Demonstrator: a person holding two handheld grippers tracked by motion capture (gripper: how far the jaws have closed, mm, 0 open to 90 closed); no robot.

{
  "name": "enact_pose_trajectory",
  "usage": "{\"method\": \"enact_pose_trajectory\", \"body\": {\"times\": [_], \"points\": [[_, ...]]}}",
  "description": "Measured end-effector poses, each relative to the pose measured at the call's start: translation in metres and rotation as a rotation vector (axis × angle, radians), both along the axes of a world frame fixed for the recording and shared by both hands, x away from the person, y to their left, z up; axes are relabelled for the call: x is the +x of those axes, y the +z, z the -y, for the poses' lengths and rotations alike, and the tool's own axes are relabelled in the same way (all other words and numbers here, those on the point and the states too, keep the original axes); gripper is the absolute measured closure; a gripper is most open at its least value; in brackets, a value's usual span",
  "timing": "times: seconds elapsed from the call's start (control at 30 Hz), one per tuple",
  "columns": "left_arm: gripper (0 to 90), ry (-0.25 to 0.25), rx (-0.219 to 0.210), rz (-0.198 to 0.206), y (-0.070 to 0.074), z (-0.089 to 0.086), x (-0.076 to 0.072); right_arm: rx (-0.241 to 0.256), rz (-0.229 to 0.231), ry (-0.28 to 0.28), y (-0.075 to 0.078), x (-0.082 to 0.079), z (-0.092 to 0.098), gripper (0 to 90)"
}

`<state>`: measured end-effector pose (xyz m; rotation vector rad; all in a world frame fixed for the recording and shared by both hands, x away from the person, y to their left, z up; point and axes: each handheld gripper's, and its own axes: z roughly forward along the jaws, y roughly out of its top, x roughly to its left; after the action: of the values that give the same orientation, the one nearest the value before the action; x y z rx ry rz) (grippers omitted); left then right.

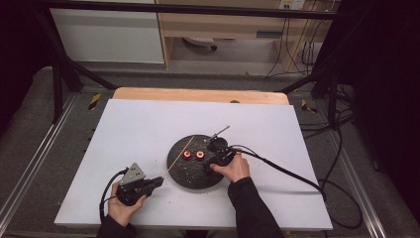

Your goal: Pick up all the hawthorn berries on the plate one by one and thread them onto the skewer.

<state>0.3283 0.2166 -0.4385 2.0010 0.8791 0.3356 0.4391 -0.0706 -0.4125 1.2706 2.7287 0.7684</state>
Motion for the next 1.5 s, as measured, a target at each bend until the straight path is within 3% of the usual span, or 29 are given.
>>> {"method": "enact_pose_trajectory", "body": {"times": [0.4,0.63,0.87,1.3,1.33,1.5], "points": [[87.9,-0.003,-0.002,0.004,0.001,0.001,-0.001,0.006,-0.024,-0.015,0.0,0.002,0.0,61.6],[87.9,0.001,-0.006,0.009,0.001,0.002,-0.002,0.078,0.002,-0.036,0.014,-0.004,0.006,61.8],[87.9,0.001,-0.006,0.01,0.001,0.004,-0.002,0.119,0.028,-0.054,0.022,-0.008,0.011,61.9],[87.9,0.011,-0.016,0.012,0.0,0.004,-0.002,0.295,0.133,-0.116,0.028,-0.017,0.031,62.0],[87.9,0.011,-0.017,0.012,0.0,0.004,-0.002,0.334,0.149,-0.137,0.028,-0.019,0.035,62.0],[87.9,0.011,-0.02,0.015,-0.001,0.005,-0.002,0.405,0.195,-0.179,0.025,-0.024,0.04,62.0]]}}
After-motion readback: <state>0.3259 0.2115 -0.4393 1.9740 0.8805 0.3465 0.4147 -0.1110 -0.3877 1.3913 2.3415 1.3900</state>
